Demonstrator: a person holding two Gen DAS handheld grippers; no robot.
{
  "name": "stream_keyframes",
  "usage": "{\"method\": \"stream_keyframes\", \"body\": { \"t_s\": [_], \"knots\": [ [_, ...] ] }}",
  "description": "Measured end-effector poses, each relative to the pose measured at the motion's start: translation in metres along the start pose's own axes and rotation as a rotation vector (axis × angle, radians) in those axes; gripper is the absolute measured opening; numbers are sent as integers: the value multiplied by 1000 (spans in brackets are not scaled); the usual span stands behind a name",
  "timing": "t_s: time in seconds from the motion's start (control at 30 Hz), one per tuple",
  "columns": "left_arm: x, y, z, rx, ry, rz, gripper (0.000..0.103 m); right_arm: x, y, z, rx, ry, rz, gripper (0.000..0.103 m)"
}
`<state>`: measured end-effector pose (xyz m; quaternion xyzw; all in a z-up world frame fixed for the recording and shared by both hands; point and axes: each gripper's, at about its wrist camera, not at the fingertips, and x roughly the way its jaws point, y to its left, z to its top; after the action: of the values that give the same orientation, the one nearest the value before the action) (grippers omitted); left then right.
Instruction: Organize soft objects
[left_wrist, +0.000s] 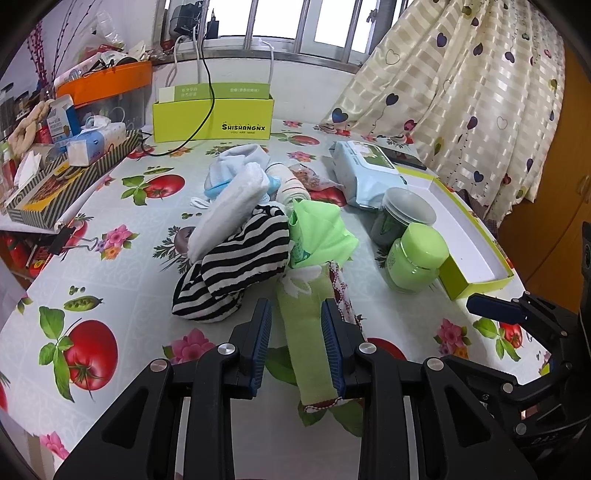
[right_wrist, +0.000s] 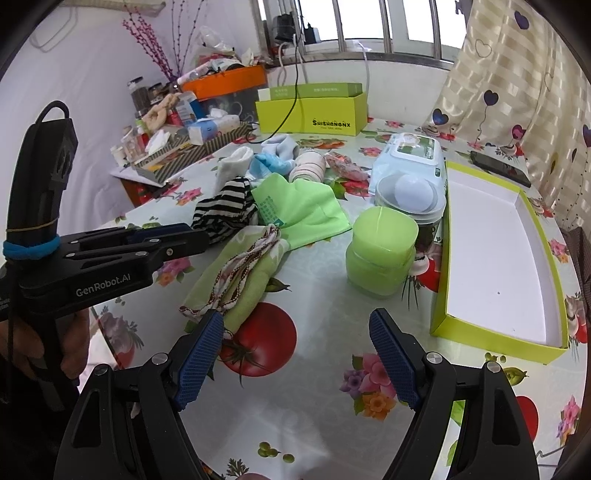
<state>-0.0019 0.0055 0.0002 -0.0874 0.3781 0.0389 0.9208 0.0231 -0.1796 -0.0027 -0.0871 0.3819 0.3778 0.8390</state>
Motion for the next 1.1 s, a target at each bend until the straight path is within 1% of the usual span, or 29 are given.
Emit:
{"method": "stream_keyframes", "body": {
  "t_s": [0.47, 0.63, 0.93, 1.1],
  "knots": [
    [-3, 4, -1, -7, -11, -10, 29, 1, 3, 2, -2, 3, 6, 82],
    [-4, 6, 0, -10, -11, -9, 29, 5, 10, 7, -6, 11, 15, 82],
    [-9, 24, 0, -28, -41, -7, 29, 21, 23, 19, 2, 28, 48, 82],
    [-14, 43, 0, -58, -63, 1, 29, 37, 29, 28, 23, 51, 67, 82]
  ]
}}
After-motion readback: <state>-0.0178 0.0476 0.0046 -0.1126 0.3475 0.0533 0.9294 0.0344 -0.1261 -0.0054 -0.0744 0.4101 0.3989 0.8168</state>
